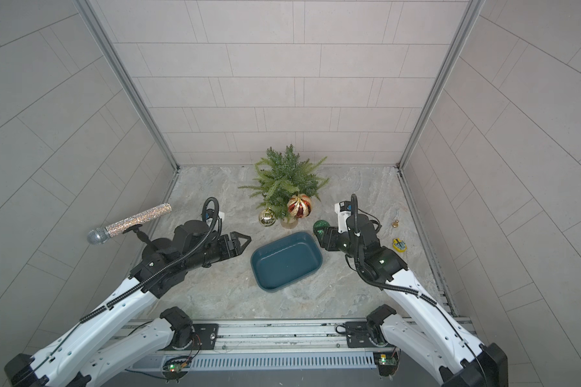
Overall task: Decorate the small christmas tree with ornaments
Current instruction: Pick up an ornament from the container, then hang an ornament on the christmas tree.
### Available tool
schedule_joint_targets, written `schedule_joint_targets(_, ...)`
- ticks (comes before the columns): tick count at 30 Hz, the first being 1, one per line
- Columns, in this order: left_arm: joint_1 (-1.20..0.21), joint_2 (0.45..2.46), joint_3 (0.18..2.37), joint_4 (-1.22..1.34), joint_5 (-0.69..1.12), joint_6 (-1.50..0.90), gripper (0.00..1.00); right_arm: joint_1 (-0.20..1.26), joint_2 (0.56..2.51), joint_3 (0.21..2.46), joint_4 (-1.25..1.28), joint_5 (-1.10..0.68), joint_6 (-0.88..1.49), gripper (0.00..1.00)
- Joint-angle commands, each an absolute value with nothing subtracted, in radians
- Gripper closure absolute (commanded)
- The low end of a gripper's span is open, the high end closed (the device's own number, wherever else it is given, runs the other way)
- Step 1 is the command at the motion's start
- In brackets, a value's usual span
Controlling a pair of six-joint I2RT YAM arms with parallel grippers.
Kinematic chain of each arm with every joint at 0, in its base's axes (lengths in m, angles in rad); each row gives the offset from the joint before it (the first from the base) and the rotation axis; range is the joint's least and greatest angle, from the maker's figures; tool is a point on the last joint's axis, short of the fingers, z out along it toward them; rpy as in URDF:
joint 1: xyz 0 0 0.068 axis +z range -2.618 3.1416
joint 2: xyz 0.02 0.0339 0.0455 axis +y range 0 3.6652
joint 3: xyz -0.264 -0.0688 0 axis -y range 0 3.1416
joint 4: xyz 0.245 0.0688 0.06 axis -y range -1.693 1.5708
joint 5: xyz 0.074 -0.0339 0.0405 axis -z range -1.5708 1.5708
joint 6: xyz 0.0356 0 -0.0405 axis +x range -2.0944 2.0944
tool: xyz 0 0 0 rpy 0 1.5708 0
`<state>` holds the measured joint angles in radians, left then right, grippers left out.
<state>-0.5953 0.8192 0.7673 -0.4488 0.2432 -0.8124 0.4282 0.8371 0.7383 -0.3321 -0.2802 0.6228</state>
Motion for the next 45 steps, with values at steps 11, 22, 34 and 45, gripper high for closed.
schedule_joint_targets(11, -0.588, 0.824, 0.819, -0.359, 0.301, -0.818, 0.26, 0.3, 0.941, 1.099, -0.458, -0.32, 0.538, 0.48)
schedule_joint_targets(22, -0.588, 0.825, 0.82, -0.338, 0.316, -0.825, 0.26, 0.295, 1.135, 1.327, -0.388, -0.351, 0.577, 0.47)
schedule_joint_targets(34, -0.588, 0.851, 0.831, -0.334, 0.317, -0.825, 0.26, 0.329, 1.236, 1.454, -0.351, -0.382, 0.608, 0.48)
schedule_joint_targets(45, -0.588, 0.869, 0.826, -0.329, 0.319, -0.825, 0.26, 0.347, 1.28, 1.498, -0.354, -0.375, 0.603, 0.48)
